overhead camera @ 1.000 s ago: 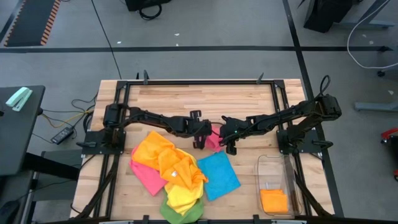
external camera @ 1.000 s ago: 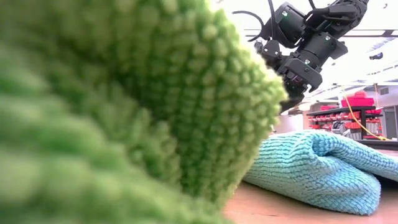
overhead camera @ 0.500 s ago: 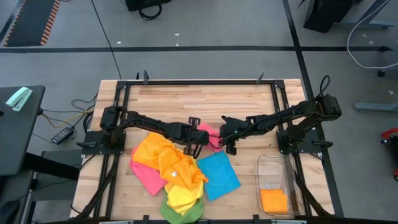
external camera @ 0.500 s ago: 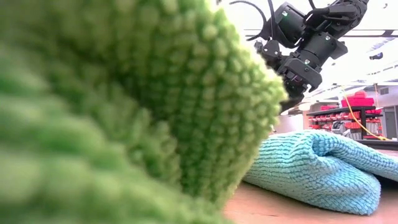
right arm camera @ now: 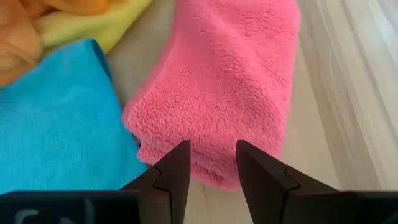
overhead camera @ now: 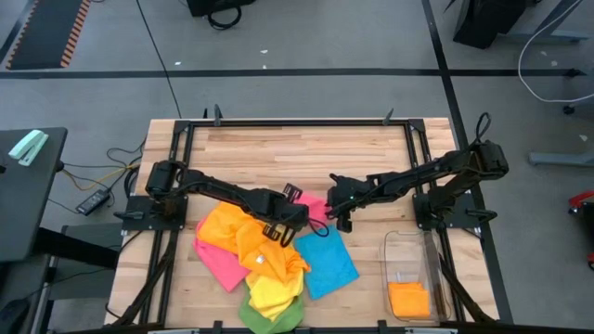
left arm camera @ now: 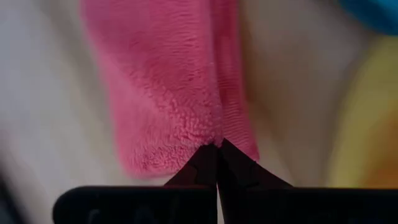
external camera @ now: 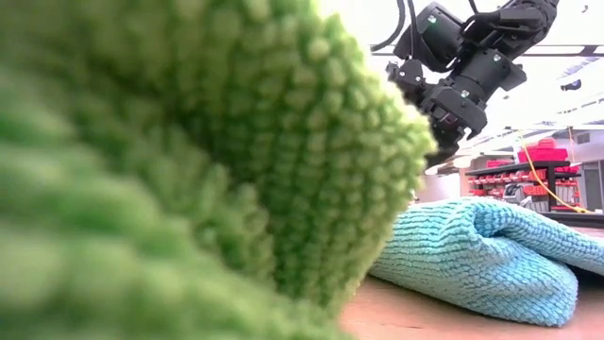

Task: Fold microfiber towels
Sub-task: Fold the pink towel

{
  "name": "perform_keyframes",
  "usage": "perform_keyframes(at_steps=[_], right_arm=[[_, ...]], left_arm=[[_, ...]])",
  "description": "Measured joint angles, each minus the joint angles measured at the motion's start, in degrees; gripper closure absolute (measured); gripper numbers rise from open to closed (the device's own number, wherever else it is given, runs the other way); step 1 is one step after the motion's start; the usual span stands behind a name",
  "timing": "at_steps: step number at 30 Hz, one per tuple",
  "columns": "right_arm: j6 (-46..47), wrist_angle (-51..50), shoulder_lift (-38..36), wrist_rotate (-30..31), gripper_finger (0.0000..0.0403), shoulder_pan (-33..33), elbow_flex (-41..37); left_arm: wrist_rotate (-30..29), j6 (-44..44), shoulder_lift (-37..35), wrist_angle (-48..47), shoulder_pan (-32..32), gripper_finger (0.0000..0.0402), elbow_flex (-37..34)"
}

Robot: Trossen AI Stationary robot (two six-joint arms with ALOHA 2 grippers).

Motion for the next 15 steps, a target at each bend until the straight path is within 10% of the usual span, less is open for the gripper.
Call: perform_keyframes(at_steps=[15], right_arm=[[-0.20, 1.68, 1.15, -1.63, 0.0266, 0.00, -0.02]], left_arm=[[4.05, 0.85, 0.00, -2.25, 0.00, 0.0390, -0.04]])
